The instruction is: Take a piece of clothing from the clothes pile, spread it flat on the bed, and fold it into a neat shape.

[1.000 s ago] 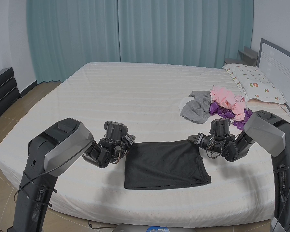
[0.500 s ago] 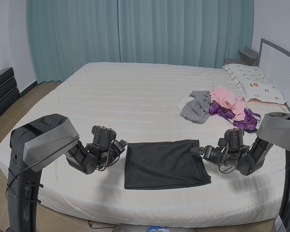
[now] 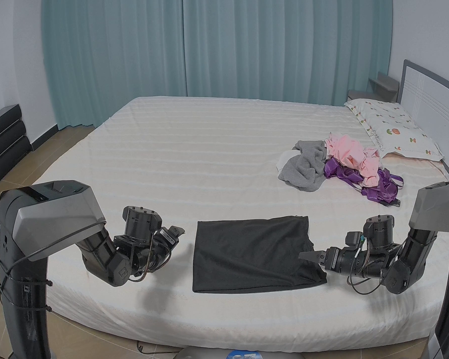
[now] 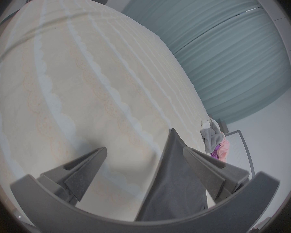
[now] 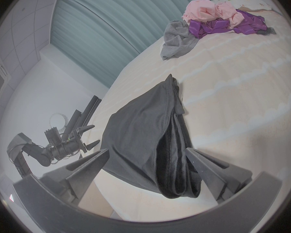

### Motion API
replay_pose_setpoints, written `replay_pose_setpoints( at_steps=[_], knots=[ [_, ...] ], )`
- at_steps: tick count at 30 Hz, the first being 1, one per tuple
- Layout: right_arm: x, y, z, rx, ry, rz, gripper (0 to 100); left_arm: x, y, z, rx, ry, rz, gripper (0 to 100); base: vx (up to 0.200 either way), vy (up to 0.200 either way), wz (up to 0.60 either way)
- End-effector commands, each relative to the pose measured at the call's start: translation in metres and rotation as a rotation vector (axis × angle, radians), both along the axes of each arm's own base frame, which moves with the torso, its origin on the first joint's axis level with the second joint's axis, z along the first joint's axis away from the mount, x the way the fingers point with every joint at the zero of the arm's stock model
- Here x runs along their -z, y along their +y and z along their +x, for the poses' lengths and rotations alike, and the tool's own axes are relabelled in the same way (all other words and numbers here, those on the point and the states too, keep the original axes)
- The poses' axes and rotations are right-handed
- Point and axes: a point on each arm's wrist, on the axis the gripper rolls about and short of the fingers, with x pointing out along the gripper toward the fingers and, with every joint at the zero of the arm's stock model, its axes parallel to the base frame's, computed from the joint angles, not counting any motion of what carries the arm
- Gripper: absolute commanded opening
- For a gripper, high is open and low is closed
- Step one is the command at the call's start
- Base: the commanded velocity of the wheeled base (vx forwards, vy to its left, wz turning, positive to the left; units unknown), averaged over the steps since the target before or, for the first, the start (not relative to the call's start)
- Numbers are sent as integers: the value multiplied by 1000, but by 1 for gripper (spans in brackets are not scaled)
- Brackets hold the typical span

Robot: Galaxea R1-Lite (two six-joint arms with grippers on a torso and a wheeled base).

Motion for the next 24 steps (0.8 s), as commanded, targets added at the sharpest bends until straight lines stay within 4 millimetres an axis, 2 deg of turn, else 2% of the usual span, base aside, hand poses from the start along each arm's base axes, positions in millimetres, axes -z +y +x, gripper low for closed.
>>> replay_pose_setpoints(
  at_steps=[1,2,14,24],
  knots=[
    [12,0,-5,-23,23,-32,100,-1,1,-1,-1,0,-1,100,0,0,0],
    [14,-1,-6,-29,22,-41,0,0,1,-1,2,2,-3,100,0,0,0],
    [8,-15,-26,-34,-39,-84,0,-1,5,-3,5,1,-18,100,0,0,0],
    [12,-18,-27,-30,-24,-93,0,-1,7,-3,0,3,-18,100,0,0,0]
  ],
)
